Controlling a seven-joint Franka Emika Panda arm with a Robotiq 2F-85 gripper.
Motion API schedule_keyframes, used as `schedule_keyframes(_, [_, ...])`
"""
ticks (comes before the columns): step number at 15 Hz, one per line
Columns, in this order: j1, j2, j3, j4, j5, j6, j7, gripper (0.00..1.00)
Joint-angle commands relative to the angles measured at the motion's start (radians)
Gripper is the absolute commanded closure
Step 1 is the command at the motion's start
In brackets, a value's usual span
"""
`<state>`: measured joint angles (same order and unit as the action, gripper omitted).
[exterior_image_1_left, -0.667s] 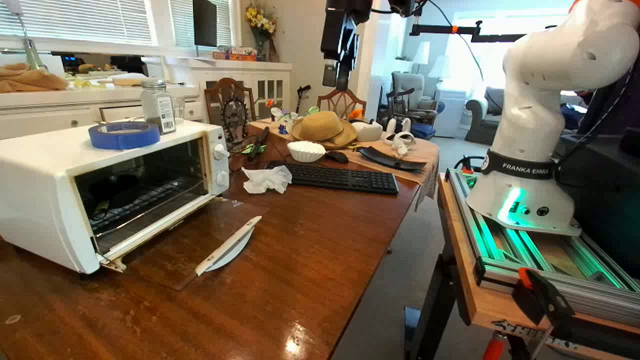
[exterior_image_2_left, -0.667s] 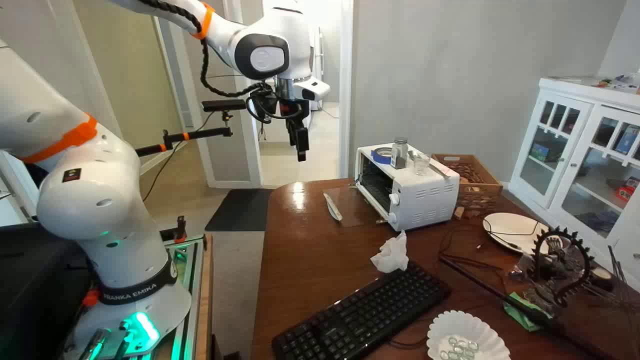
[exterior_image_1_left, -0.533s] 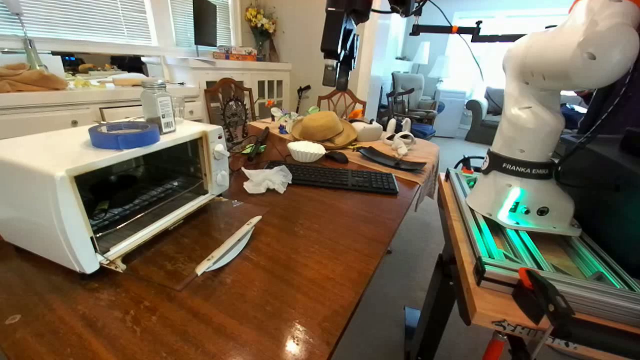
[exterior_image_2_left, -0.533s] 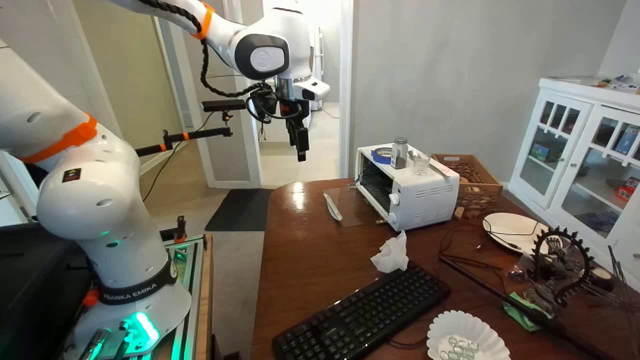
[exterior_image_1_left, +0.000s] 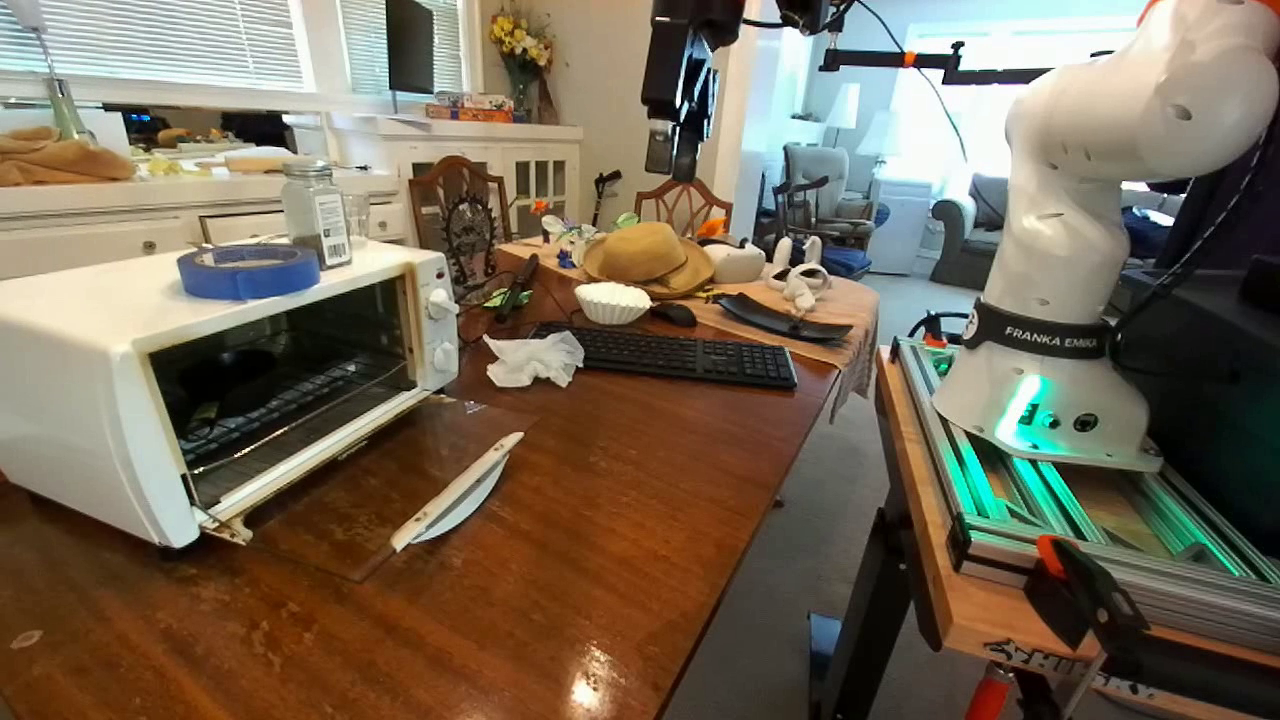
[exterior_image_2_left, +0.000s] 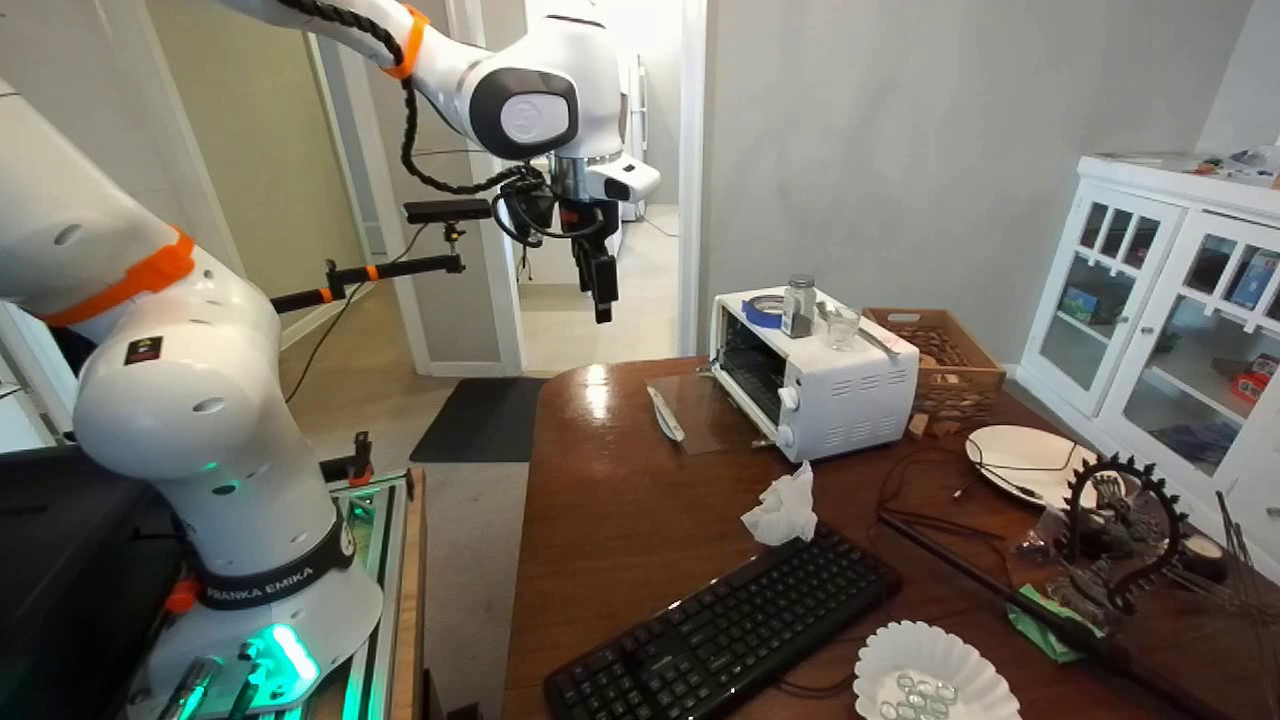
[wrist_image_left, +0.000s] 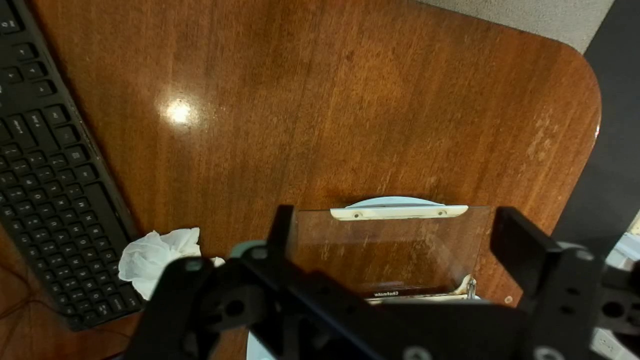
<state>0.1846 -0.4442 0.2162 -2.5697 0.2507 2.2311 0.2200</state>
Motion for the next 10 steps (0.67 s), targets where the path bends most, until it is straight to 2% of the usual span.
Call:
schedule_keyframes(1, [0.005, 0.000, -0.006, 0.001, -0.003, -0.002, 0.002, 0.00])
schedule_keyframes(6, [0.000, 0.014, -0.001, -0.077, 0.039, 0.059, 0.083, 0.00])
schedule_keyframes(10, [-0.006, 0.037, 0.000, -0.137, 0.114, 0.165, 0.207, 0.00])
